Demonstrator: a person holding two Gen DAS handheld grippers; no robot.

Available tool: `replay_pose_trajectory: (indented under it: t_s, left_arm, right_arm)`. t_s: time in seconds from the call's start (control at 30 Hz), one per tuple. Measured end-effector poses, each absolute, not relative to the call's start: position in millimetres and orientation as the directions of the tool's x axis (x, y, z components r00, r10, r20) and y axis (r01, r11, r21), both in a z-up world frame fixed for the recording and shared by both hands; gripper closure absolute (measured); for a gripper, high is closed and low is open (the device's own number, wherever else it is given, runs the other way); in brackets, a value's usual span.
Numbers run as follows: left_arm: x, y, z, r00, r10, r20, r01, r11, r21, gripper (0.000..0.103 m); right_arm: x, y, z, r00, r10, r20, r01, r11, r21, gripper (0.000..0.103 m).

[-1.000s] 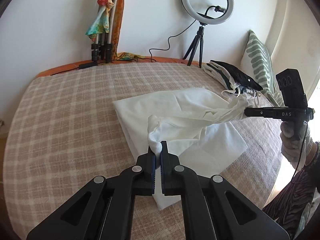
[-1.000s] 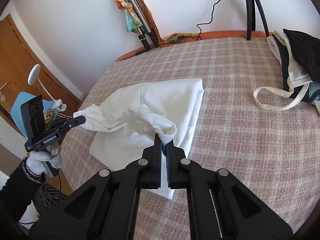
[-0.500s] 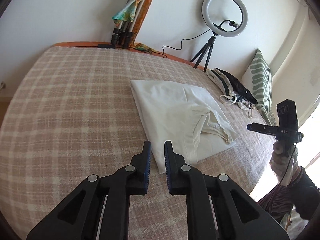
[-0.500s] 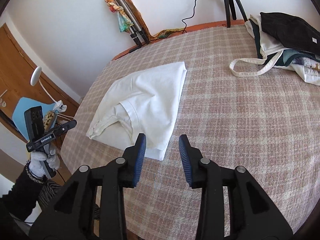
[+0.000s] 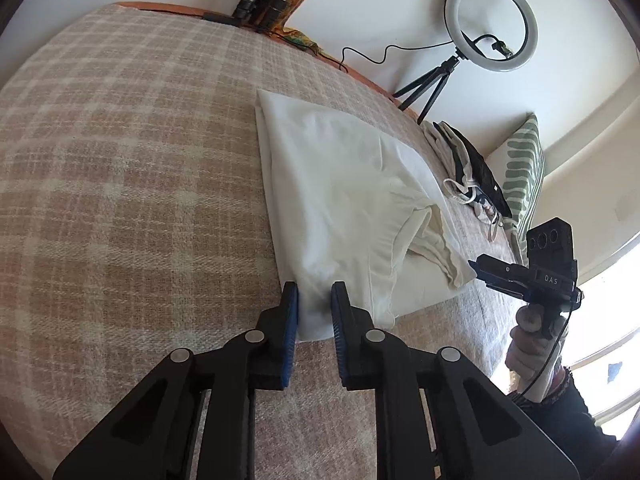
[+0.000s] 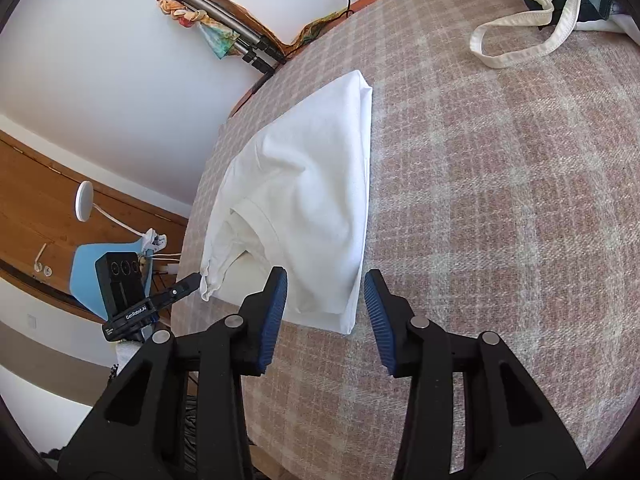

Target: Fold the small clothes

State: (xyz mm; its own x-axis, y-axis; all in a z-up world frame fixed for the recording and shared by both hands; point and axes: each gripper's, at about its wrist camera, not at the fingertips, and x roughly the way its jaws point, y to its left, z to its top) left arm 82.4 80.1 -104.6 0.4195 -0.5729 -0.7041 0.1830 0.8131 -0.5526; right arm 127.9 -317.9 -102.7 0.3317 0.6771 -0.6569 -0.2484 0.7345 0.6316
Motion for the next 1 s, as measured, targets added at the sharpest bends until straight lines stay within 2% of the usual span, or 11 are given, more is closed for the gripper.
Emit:
replay_pose_trajectory:
  t_s: [0.07, 0.1, 0.23, 0.4, 0.57, 0.63, 0.73, 0.87, 0.93, 0.97, 1.0]
  left_arm:
    - [83.0, 83.0, -104.1, 0.429, -0.573, -0.699, 0.192, 0.813, -0.549, 0.098]
    - [82.5, 83.7, -102.8, 0.433, -0.574, -0.695, 0.197, 0.812, -0.549, 0.099]
    - [80.9, 87.1, -94.5, 0.462, -0.567, -0.682, 0.222, 0.819, -0.530, 0.101]
    - [79.0, 99.6, -82.2, 0.490, -0.590, -0.642, 0.217, 0.796, -0.565, 0.101]
    - [78.9, 103.5, -103.6, 0.457, -0.523, -0.720, 0.163, 0.844, -0.510, 0.102]
    - [76.5, 103.3, -102.5, 0.470, -0.497, -0.729, 0.163, 0.861, -0.482, 0.102]
    - [71.4, 101.3, -86.4, 0.512, -0.482, -0.711, 0.191, 0.871, -0.453, 0.102]
    - [62.0, 79.4, -63.5, 0.530, -0.524, -0.667, 0.301, 0.851, -0.429, 0.092]
    - [56.4, 62.9, -59.5, 0.514, -0.544, -0.664, 0.372, 0.838, -0.399, 0.091]
    - [53.9, 54.3, -60.3, 0.504, -0.538, -0.676, 0.396, 0.839, -0.373, 0.091]
    - [51.5, 45.9, -62.0, 0.496, -0.532, -0.687, 0.423, 0.838, -0.344, 0.090]
  right_arm:
    - [126.5, -315.0, -101.1, 0.329, 0.671, -0.665, -0.263, 0.741, 0.618, 0.092]
    - [125.0, -314.6, -98.5, 0.338, 0.670, -0.661, -0.271, 0.742, 0.613, 0.094]
    - [120.9, -316.1, -81.0, 0.366, 0.686, -0.629, -0.299, 0.727, 0.618, 0.097]
    - [119.4, -340.3, -62.7, 0.371, 0.782, -0.501, -0.274, 0.608, 0.745, 0.097]
    - [122.0, -342.5, -95.2, 0.336, 0.667, -0.665, -0.193, 0.740, 0.645, 0.097]
    - [122.6, -341.3, -100.7, 0.329, 0.634, -0.700, -0.181, 0.769, 0.613, 0.097]
    - [116.4, -337.6, -84.4, 0.410, 0.499, -0.764, -0.212, 0.866, 0.452, 0.095]
    - [97.3, -321.6, -53.4, 0.485, 0.539, -0.689, -0.368, 0.840, 0.398, 0.093]
    - [83.4, -301.6, -47.6, 0.487, 0.534, -0.691, -0.457, 0.830, 0.319, 0.092]
    - [76.4, -290.5, -48.1, 0.488, 0.519, -0.702, -0.493, 0.827, 0.269, 0.086]
    - [70.4, -281.2, -50.7, 0.484, 0.511, -0.710, -0.521, 0.821, 0.235, 0.073]
